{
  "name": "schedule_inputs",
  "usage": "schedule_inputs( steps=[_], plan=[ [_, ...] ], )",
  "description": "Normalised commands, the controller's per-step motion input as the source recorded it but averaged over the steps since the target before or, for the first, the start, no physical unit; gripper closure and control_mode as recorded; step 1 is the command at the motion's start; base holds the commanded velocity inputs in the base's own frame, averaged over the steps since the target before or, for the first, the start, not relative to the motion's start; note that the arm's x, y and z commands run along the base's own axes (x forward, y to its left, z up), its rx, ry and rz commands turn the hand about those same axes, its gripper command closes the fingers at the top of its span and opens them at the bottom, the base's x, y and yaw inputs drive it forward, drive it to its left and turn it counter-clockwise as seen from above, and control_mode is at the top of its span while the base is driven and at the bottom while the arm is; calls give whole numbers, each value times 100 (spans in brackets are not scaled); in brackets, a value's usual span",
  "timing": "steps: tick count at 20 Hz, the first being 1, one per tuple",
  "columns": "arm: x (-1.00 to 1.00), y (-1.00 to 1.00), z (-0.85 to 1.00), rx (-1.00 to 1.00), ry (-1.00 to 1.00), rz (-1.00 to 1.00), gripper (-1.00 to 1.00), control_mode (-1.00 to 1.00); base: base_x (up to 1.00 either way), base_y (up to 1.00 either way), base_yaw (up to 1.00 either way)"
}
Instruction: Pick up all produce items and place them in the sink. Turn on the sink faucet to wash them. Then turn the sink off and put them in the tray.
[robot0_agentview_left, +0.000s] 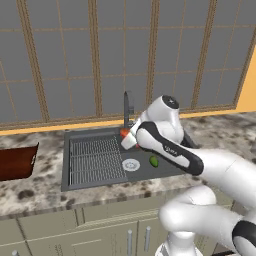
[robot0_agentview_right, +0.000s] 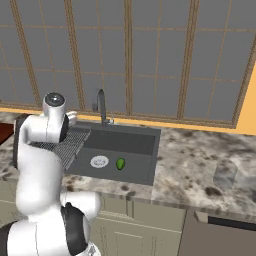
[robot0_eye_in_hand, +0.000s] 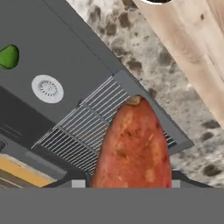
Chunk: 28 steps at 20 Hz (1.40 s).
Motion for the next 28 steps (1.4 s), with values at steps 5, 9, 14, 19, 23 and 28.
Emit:
schedule_inputs(
  steps=[5, 9, 14, 19, 23, 28],
  plan=[
    [56, 100, 13, -4, 13, 31, 100, -100, 0, 0, 0],
    [27, 100, 0, -19, 12, 19, 100, -100, 0, 0, 0],
    [18, 100, 8, -20, 12, 7, 100, -100, 0, 0, 0],
    [19, 97, 3, -20, 2, 3, 100, -100, 0, 0, 0],
    [32, 83, -12, -7, 0, 9, 100, -100, 0, 0, 0],
    [12, 59, -32, -1, 0, 14, 100, -100, 0, 0, 0]
  ],
)
